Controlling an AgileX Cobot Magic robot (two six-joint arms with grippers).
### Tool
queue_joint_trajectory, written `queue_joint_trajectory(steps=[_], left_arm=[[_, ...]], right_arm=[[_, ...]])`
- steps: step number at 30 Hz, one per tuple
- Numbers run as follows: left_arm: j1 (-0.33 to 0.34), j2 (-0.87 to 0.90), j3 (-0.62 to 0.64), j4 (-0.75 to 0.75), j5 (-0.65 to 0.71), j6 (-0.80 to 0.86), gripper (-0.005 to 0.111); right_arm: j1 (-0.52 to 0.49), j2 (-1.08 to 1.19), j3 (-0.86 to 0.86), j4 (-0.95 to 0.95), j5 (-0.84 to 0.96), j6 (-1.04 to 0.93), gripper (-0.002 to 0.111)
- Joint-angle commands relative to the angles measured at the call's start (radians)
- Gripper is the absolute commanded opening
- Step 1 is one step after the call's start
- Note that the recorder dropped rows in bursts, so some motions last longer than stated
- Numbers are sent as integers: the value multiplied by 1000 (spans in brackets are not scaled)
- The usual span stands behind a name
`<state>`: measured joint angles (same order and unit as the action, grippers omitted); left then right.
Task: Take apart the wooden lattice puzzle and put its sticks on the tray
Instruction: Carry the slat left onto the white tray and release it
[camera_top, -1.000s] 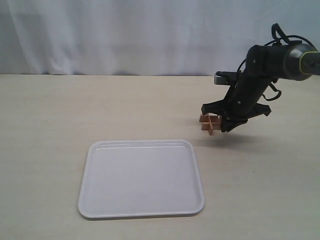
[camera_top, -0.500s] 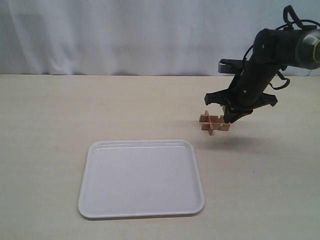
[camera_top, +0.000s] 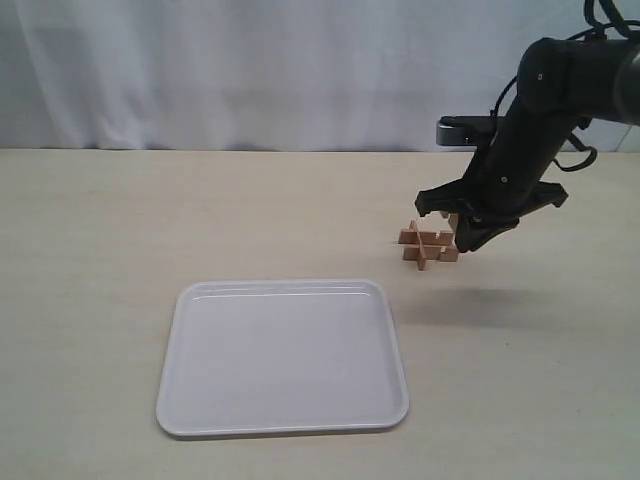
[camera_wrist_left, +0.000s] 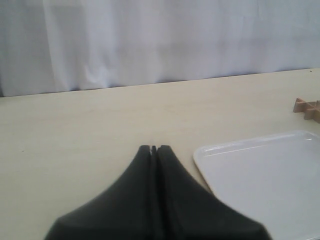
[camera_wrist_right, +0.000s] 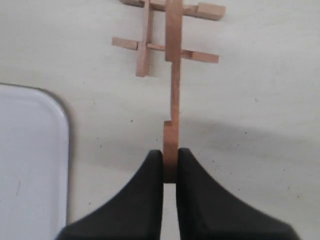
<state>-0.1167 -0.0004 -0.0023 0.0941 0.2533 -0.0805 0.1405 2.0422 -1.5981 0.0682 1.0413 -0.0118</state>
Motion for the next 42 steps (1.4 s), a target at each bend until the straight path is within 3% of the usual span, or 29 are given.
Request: queue_joint_trajectory(steps=[1,13,20,39,42], left_arm=[[-1,0,2,0,-11,-3,0],[-1,0,2,0,-11,-3,0],[-1,0,2,0,-11,-3,0],[-1,0,2,0,-11,-3,0],[-1,0,2,0,-11,-3,0]], right_arm=[[45,-53,36,-3,-23,-51,4],[250,-77,41,-1,-24,-343,4],[338,-65,41,1,-74,-370,4],[362,115,47,27,-47,-438,4],[362,124,47,26,-49,-438,10]])
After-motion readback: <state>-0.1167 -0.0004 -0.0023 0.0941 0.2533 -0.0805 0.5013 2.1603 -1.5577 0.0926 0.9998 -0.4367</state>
